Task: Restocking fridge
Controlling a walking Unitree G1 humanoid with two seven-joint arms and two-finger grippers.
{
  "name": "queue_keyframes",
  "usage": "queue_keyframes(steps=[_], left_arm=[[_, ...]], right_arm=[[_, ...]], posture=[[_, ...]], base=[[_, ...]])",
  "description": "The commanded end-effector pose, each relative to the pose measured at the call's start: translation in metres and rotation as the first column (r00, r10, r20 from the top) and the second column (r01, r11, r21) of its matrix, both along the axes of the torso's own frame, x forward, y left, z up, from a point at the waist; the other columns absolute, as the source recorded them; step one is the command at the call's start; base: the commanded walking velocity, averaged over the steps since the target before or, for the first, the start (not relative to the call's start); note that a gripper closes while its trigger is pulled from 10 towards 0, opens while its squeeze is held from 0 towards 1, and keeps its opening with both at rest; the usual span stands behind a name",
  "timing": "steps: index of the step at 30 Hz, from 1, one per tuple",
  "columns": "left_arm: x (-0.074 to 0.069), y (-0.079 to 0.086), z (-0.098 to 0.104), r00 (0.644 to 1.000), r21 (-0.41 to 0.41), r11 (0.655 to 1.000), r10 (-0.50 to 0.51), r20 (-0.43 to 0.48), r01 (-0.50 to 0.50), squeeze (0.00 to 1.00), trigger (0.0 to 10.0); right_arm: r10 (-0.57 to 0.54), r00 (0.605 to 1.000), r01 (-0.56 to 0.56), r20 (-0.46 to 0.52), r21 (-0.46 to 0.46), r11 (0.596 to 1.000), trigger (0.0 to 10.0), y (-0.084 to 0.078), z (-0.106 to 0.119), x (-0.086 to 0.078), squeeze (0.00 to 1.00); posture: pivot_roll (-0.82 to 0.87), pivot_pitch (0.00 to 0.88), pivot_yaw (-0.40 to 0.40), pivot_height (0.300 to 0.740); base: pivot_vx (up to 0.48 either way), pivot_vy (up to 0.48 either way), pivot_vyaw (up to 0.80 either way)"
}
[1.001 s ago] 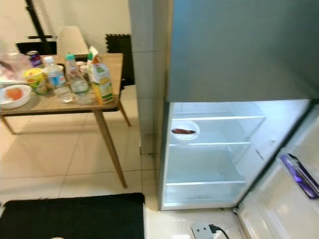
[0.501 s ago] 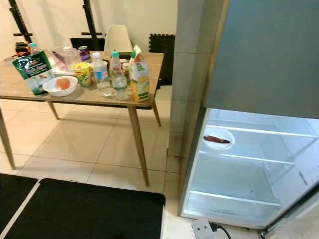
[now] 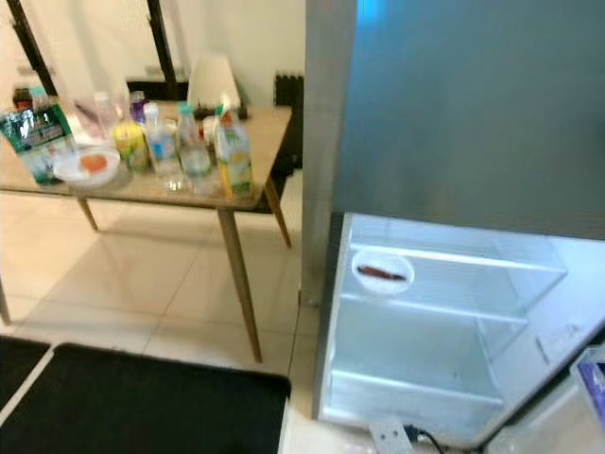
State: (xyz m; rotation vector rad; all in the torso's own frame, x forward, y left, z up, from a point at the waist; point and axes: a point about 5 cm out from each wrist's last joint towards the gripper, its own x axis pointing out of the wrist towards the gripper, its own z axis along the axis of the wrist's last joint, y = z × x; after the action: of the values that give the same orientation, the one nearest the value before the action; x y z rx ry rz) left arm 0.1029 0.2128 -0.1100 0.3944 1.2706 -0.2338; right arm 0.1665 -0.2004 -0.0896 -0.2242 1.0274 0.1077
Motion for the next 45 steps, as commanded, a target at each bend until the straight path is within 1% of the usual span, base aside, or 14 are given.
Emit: queue_keyframes(steps=[1, 15, 29, 30, 33, 34, 36, 38, 39, 40, 41, 42, 43, 45], left_arm=[[0.005, -0.006, 0.0, 1.0, -0.025, 1.0, -0.003, 0.018, 0.004, 0.0, 10.0], [0.004, -0.006, 0.0, 1.0, -0.03, 1.0, -0.001, 0.013, 0.002, 0.0, 10.0], [0.006, -0.006, 0.001, 1.0, -0.018, 1.0, -0.019, 0.024, 0.019, 0.0, 10.0], [0.01, -0.006, 0.002, 0.998, -0.009, 0.999, -0.042, 0.038, 0.043, 0.0, 10.0], [0.016, -0.006, 0.004, 0.996, 0.001, 0.997, -0.073, 0.057, 0.073, 0.0, 10.0], [0.027, -0.009, 0.007, 0.988, 0.012, 0.992, -0.123, 0.089, 0.122, 0.0, 10.0], [0.03, -0.009, 0.008, 0.986, 0.015, 0.991, -0.135, 0.097, 0.134, 0.0, 10.0], [0.042, -0.011, 0.012, 0.973, 0.039, 0.981, -0.193, 0.13, 0.19, 0.0, 10.0], [0.042, -0.011, 0.012, 0.973, 0.039, 0.981, -0.193, 0.13, 0.19, 0.0, 10.0], [0.051, -0.012, 0.015, 0.955, 0.067, 0.966, -0.256, 0.147, 0.249, 0.0, 10.0], [0.057, -0.013, 0.017, 0.941, 0.088, 0.954, -0.299, 0.157, 0.288, 0.0, 10.0], [0.057, -0.013, 0.017, 0.941, 0.088, 0.954, -0.299, 0.157, 0.288, 0.0, 10.0], [0.066, -0.012, 0.022, 0.918, 0.127, 0.932, -0.359, 0.169, 0.341, 0.0, 10.0], [0.066, -0.012, 0.022, 0.918, 0.127, 0.932, -0.359, 0.169, 0.341, 0.0, 10.0]], right_arm=[[-0.026, 1.0, 0.026, -0.017, -0.004, 1.0, 10.0, -0.005, -0.002, -0.006, 0.0], [-0.045, 0.999, 0.045, -0.026, 0.006, 0.999, 10.0, -0.004, -0.003, -0.008, 0.0], [-0.045, 0.999, 0.045, -0.02, 0.03, 0.999, 10.0, 0.002, -0.003, -0.007, 0.0], [-0.042, 0.999, 0.043, -0.017, 0.036, 0.998, 10.0, 0.003, -0.003, -0.006, 0.0], [-0.048, 0.999, 0.048, -0.008, 0.05, 0.998, 10.0, 0.005, -0.003, -0.005, 0.0], [-0.051, 0.999, 0.051, 0.005, 0.06, 0.997, 10.0, 0.006, -0.001, -0.001, 0.0], [-0.051, 0.999, 0.051, 0.007, 0.061, 0.997, 10.0, 0.006, -0.001, 0.0, 0.0], [-0.057, 0.998, 0.055, 0.02, 0.071, 0.996, 10.0, 0.006, 0.001, 0.004, 0.0], [-0.057, 0.998, 0.055, 0.02, 0.071, 0.996, 10.0, 0.006, 0.001, 0.004, 0.0], [-0.061, 0.998, 0.059, 0.032, 0.086, 0.995, 10.0, 0.007, 0.003, 0.007, 0.0], [-0.065, 0.997, 0.061, 0.04, 0.096, 0.994, 10.0, 0.008, 0.004, 0.01, 0.0], [-0.065, 0.997, 0.061, 0.04, 0.096, 0.994, 10.0, 0.008, 0.004, 0.01, 0.0], [-0.067, 0.996, 0.06, 0.055, 0.115, 0.991, 10.0, 0.011, 0.006, 0.015, 0.0], [-0.067, 0.996, 0.06, 0.055, 0.115, 0.991, 10.0, 0.011, 0.006, 0.015, 0.0]], posture=[[-0.04, 0.0, -0.002, 0.74], [-0.04, 0.0, 0.003, 0.74], [-0.04, 0.0, 0.003, 0.74], [-0.04, 0.0, 0.003, 0.74], [-0.04, 0.0, 0.006, 0.74], [-0.04, 0.0, 0.006, 0.74], [-0.04, 0.0, 0.006, 0.74], [-0.04, 0.0, 0.006, 0.74], [-0.04, 0.0, 0.006, 0.74], [-0.04, 0.0, 0.006, 0.74], [-0.04, 0.0, 0.006, 0.74], [-0.04, 0.0, 0.006, 0.74], [-0.04, 0.0, 0.005, 0.74], [-0.04, 0.0, 0.005, 0.74]], base=[[0.0, -0.439, 0.0], [0.0, -0.418, 0.0], [0.0, 0.0, 0.0], [0.0, 0.0, 0.0], [0.0, 0.0, 0.0], [0.0, 0.0, 0.0], [0.0, 0.0, 0.0], [0.0, 0.0, 0.0], [0.0, 0.0, 0.0], [0.0, 0.0, 0.0], [0.0, 0.0, 0.0], [0.0, 0.0, 0.0], [0.0, 0.0, 0.0], [0.0, 0.0, 0.0]])
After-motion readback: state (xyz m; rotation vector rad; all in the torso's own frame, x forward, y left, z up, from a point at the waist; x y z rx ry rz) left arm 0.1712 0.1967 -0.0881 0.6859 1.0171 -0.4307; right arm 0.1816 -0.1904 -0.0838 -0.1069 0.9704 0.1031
